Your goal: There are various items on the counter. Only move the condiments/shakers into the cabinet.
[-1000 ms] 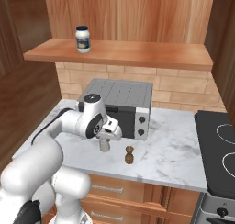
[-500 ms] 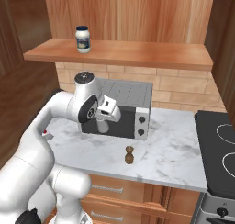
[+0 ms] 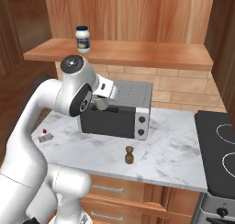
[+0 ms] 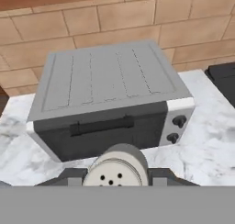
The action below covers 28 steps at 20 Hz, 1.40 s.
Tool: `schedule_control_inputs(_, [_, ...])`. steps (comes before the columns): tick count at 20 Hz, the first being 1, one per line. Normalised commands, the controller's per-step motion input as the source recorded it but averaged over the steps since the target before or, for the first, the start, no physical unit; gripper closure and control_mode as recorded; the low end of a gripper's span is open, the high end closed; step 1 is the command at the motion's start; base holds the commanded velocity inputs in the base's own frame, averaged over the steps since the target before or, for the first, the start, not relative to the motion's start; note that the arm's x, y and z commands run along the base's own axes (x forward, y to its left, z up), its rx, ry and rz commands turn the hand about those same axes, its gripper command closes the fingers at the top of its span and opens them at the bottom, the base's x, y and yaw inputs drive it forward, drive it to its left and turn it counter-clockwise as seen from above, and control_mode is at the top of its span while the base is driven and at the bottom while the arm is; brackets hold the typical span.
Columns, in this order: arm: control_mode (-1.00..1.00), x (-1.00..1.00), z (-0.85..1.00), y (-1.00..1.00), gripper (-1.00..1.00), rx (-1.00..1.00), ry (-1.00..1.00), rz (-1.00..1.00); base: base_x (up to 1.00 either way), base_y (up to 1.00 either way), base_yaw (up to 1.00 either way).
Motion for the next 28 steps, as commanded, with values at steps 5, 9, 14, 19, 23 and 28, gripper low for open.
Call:
schedule_control_inputs(5, [-1.00, -0.07, 1.00, -0.12, 1.00, -0.07, -0.51, 0.09, 0.00, 0.00, 0.00])
schedule_control_inputs(9, [-1.00, -0.02, 1.00, -0.17, 1.00, 0.00, -0.27, 0.10, 0.00, 0.00, 0.00])
schedule_control_inputs(14, [-1.00, 0.16, 0.88, -0.01, 1.00, 0.00, -0.05, 0.04, 0.00, 0.00, 0.00])
schedule_control_inputs(19, [-1.00, 0.47, 0.16, 0.00, 1.00, 0.03, 0.07, 0.00, 0.00, 0.00, 0.00])
schedule_control_inputs(23, [-1.00, 0.56, 0.06, 0.00, 1.00, 0.00, 0.07, 0.00, 0.00, 0.00, 0.00])
schedule_control_inputs(28, [-1.00, 0.52, 0.00, 0.00, 1.00, 0.00, 0.01, 0.00, 0.00, 0.00, 0.00])
